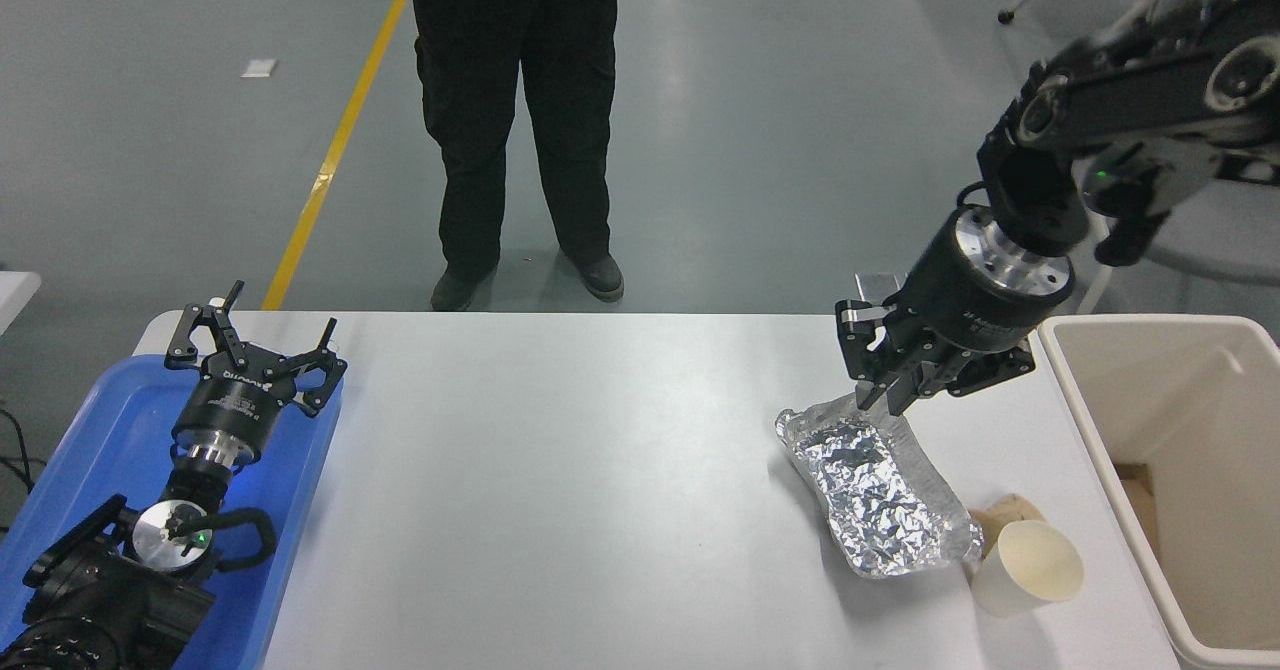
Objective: Pick up paper cup place in dustbin
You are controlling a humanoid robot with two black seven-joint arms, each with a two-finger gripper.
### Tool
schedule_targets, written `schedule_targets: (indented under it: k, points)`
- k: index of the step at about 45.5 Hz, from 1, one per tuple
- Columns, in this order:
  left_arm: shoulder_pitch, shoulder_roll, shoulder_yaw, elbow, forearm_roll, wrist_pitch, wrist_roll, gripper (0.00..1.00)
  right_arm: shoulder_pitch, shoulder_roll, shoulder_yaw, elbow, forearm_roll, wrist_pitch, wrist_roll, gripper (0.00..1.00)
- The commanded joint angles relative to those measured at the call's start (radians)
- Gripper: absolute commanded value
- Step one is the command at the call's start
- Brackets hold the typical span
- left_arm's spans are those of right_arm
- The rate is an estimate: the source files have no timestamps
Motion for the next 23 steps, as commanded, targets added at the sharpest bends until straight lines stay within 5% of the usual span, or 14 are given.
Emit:
schedule_targets:
  k: [1, 23]
  points:
    - [0.0, 0.0, 0.0, 0.001, -0.001, 0.0, -0.001, 0.99, 0.128, -0.012, -0.039, 0.003, 0.002, 0.043, -0.002, 1.0]
    - [0.002, 0.0, 0.0, 0.001, 0.001, 0.0, 0.001, 0.99, 0.216, -0.076, -0.137, 0.044, 0.003, 0.043, -0.001, 1.0]
